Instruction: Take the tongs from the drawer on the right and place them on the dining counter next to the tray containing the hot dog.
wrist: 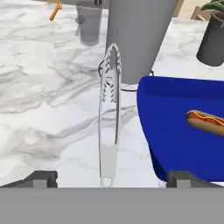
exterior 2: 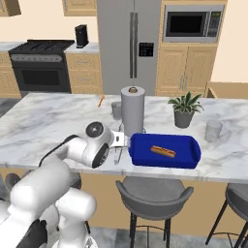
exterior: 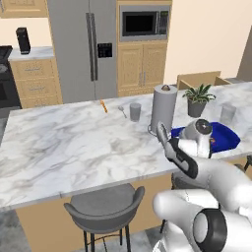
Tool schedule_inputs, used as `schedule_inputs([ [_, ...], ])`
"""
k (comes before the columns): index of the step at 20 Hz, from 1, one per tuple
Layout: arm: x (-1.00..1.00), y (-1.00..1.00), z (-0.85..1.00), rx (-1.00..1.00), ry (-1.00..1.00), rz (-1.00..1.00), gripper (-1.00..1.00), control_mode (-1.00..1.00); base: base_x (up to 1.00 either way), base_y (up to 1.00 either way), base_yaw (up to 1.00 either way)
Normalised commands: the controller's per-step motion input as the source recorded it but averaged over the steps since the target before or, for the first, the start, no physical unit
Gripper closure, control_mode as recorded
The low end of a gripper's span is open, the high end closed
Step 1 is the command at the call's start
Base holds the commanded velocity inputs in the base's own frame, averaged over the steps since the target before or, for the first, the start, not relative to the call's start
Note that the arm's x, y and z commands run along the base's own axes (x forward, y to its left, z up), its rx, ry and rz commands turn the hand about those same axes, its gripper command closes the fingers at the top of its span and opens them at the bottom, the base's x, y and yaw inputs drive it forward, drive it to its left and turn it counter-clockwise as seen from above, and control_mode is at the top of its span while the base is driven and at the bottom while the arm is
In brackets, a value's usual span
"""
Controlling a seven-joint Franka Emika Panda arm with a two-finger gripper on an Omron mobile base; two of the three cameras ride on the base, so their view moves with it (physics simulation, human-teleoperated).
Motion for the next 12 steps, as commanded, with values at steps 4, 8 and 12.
schedule_inputs([
  [4, -1.0, -0.1, -0.11, -0.04, -0.23, 0.0, -1.0, -1.0, 0.0, 0.0, 0.0],
  [8, -1.0, -0.09, 0.41, -0.01, -0.29, 0.05, -1.0, -1.0, 0.0, 0.0, 0.0],
  [12, -1.0, 0.02, 1.0, 0.0, -0.42, 0.08, -1.0, -1.0, 0.0, 0.0, 0.0],
])
